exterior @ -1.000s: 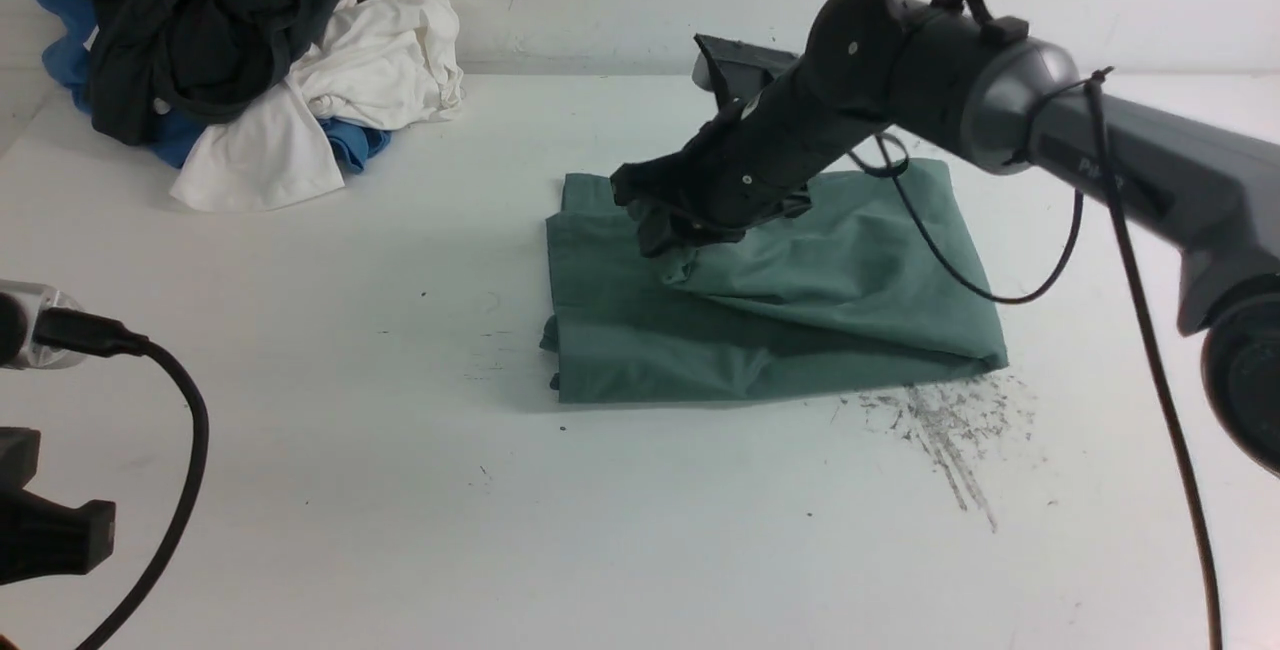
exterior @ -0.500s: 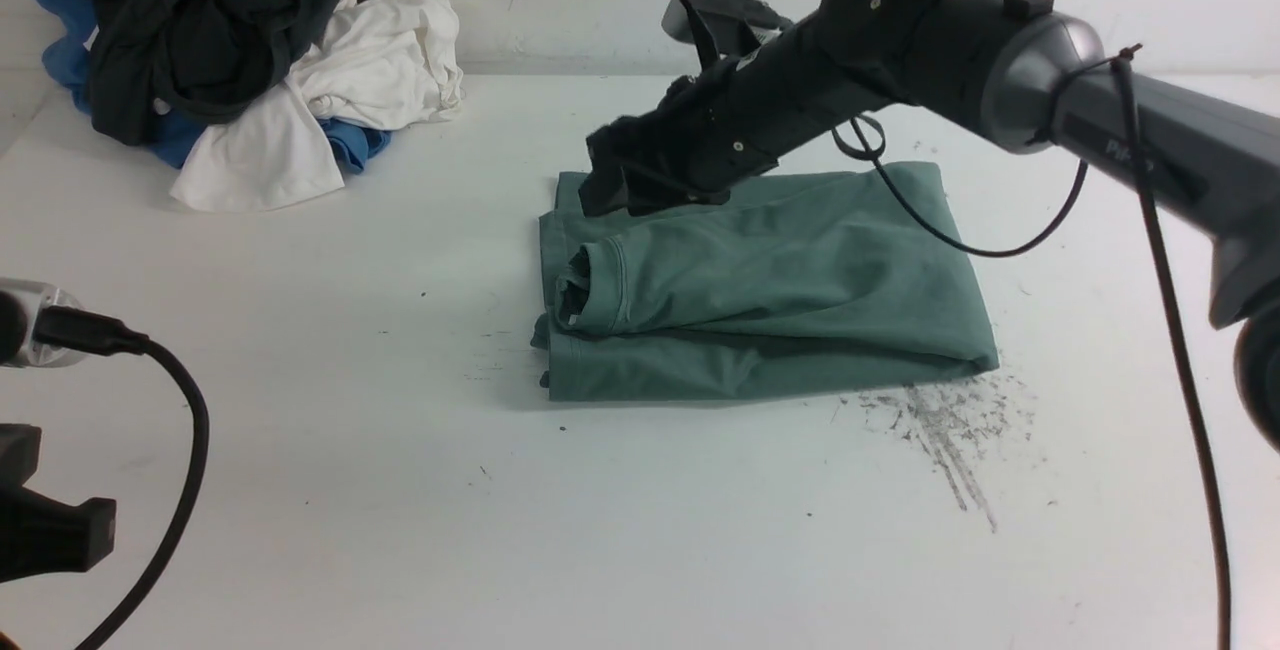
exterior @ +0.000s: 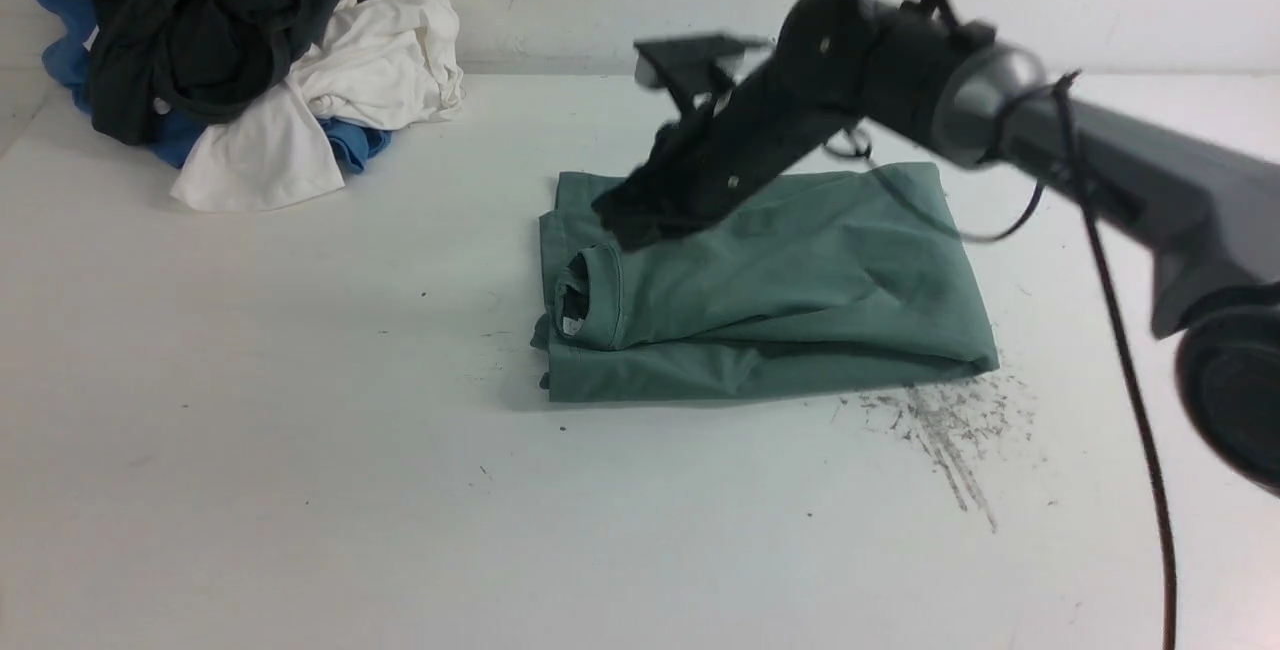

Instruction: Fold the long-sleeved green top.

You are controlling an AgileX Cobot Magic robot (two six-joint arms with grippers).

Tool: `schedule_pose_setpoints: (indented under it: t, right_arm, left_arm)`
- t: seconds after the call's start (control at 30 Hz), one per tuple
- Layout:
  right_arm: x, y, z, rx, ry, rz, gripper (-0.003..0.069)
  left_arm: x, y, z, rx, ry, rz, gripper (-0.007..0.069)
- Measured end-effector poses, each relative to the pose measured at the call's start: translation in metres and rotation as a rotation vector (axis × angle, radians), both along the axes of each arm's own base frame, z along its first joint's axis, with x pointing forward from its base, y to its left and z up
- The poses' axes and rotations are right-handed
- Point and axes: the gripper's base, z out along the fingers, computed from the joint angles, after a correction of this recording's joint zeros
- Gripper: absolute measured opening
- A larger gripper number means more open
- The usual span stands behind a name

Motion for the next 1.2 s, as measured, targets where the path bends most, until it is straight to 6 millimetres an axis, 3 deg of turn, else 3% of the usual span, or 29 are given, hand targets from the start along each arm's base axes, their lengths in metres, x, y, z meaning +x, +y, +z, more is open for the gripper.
schedule_pose_setpoints:
  t: [0.03, 0.07, 0.1, 0.13, 0.17, 0.2, 0.23, 0.27, 0.3, 0.33, 0.37, 0.5, 0.63, 0.7, 0.73, 0.77, 0.87, 0.9, 0.93, 0.97, 1.0, 1.07, 1.1, 1.2]
  right_arm:
    - [0.000, 0.000, 0.002, 0.001, -0.002, 0.002, -0.0010]
    - [-0.008, -0.013, 0.047, -0.064, -0.120, -0.008, -0.0010]
    - [-0.014, -0.021, 0.069, -0.094, -0.180, -0.024, -0.0010]
    - [-0.027, -0.035, 0.110, -0.139, -0.280, -0.057, -0.0010]
    - [-0.036, -0.045, 0.133, -0.158, -0.338, -0.081, -0.0010]
    - [-0.041, -0.049, 0.143, -0.162, -0.361, -0.093, -0.0010]
    - [-0.062, -0.068, 0.181, -0.194, -0.452, -0.150, -0.0010]
    - [-0.075, -0.079, 0.200, -0.201, -0.490, -0.189, -0.0010]
    - [-0.090, -0.090, 0.217, -0.206, -0.522, -0.225, -0.0010]
    - [-0.093, -0.092, 0.221, -0.204, -0.529, -0.232, -0.0010]
    - [-0.115, -0.107, 0.242, -0.193, -0.565, -0.279, -0.0010]
    - [-0.161, -0.129, 0.259, -0.124, -0.609, -0.298, -0.0010]
    - [-0.199, -0.141, 0.246, -0.014, -0.694, -0.258, -0.0010]
    - [-0.220, -0.148, 0.224, 0.055, -0.745, -0.239, -0.0010]
    - [-0.218, -0.146, 0.219, 0.054, -0.740, -0.236, -0.0010]
    - [-0.239, -0.154, 0.194, 0.114, -0.790, -0.225, -0.0010]
    - [-0.276, -0.169, 0.145, 0.223, -0.856, -0.225, -0.0010]
    - [-0.286, -0.174, 0.131, 0.249, -0.869, -0.229, -0.0010]
    - [-0.291, -0.176, 0.129, 0.263, -0.881, -0.232, -0.0010]
    - [-0.306, -0.183, 0.099, 0.303, -0.903, -0.239, -0.0010]
    - [-0.314, -0.187, 0.077, 0.317, -0.910, -0.241, -0.0010]
    - [-0.321, -0.191, 0.060, 0.334, -0.923, -0.246, -0.0010]
    - [-0.331, -0.196, 0.038, 0.354, -0.949, -0.247, -0.0010]
    - [-0.340, -0.200, 0.006, 0.358, -0.953, -0.246, -0.0010]
  left_arm:
    - [-0.001, 0.001, -0.001, 0.000, -0.006, 0.000, -0.0007]
    - [-0.012, 0.004, -0.007, -0.005, -0.042, -0.001, -0.0007]
    - [-0.015, 0.005, -0.011, -0.007, -0.053, -0.001, -0.0007]
    - [-0.020, 0.006, -0.021, -0.009, -0.063, 0.000, -0.0007]
    - [-0.024, 0.008, -0.025, -0.012, -0.077, 0.000, -0.0007]
    - [-0.025, 0.008, -0.027, -0.012, -0.078, 0.000, -0.0007]
    - [-0.029, 0.009, -0.037, -0.015, -0.086, 0.001, -0.0007]
    - [-0.030, 0.010, -0.041, -0.016, -0.090, 0.001, -0.0007]
    - [-0.031, 0.010, -0.046, -0.016, -0.090, 0.001, -0.0007]
    - [-0.031, 0.010, -0.046, -0.015, -0.088, 0.001, -0.0007]
    - [-0.031, 0.010, -0.052, -0.014, -0.083, 0.001, -0.0007]
    - [-0.030, 0.009, -0.061, -0.006, -0.057, 0.002, -0.0007]
    - [-0.029, 0.009, -0.065, -0.003, -0.047, 0.002, -0.0007]
    - [-0.029, 0.009, -0.066, -0.002, -0.043, 0.002, -0.0007]
    - [-0.028, 0.009, -0.067, -0.002, -0.042, 0.002, -0.0007]
    - [-0.028, 0.009, -0.067, -0.002, -0.043, 0.002, -0.0007]
    - [-0.028, 0.009, -0.067, -0.003, -0.043, 0.002, -0.0007]
    - [-0.028, 0.009, -0.067, -0.003, -0.043, 0.002, -0.0007]
    - [-0.028, 0.009, -0.067, -0.003, -0.043, 0.002, -0.0007]
    - [-0.028, 0.009, -0.067, -0.003, -0.043, 0.002, -0.0007]
    - [-0.028, 0.009, -0.067, -0.003, -0.043, 0.002, -0.0007]
    - [-0.028, 0.009, -0.067, -0.003, -0.043, 0.002, -0.0007]
    - [-0.028, 0.009, -0.067, -0.003, -0.043, 0.002, -0.0007]
    - [-0.028, 0.009, -0.067, -0.003, -0.043, 0.002, -0.0007]
